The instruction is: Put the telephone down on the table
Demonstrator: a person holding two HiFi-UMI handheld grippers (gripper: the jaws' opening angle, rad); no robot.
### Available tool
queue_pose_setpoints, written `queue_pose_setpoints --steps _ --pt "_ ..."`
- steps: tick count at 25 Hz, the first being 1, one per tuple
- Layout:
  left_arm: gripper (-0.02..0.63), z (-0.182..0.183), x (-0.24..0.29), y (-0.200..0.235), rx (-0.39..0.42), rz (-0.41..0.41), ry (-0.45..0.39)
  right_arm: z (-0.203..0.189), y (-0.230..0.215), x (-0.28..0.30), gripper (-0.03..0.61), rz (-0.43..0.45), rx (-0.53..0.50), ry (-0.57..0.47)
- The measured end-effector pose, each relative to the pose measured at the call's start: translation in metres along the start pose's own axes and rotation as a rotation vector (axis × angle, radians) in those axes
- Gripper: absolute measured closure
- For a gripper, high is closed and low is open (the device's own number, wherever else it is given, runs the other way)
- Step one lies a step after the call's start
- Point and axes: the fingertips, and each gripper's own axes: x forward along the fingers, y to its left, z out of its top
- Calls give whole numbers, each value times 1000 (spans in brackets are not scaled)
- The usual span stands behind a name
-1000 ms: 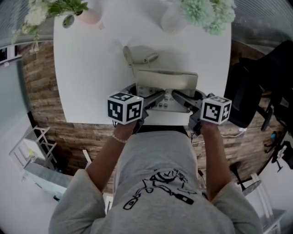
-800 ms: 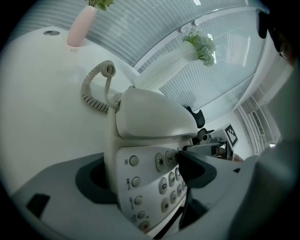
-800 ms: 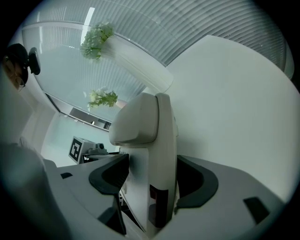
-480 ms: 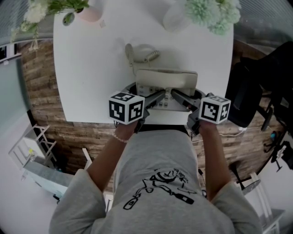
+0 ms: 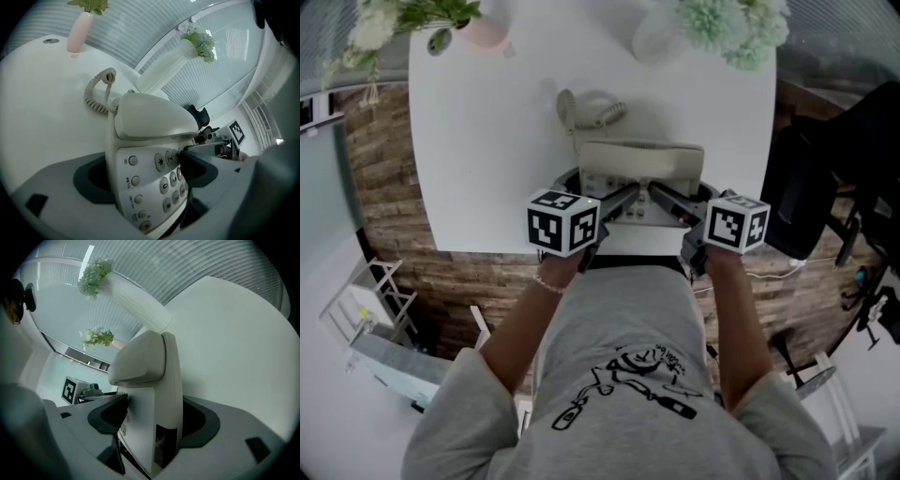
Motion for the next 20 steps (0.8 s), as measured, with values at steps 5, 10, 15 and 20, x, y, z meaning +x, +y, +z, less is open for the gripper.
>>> queue_pose_setpoints --steps 5,10,15,20 --pt "193 0 0 1 4 20 -4 1 1 1 255 -7 3 1" --pt "184 0 -2 3 12 42 -1 0 -1 2 251 -26 -4 3" --pt "183 0 -2 5 15 51 1 -2 1 4 247 -35 12 7" --pt "181 -1 -2 5 15 60 3 -2 0 4 244 -41 24 7"
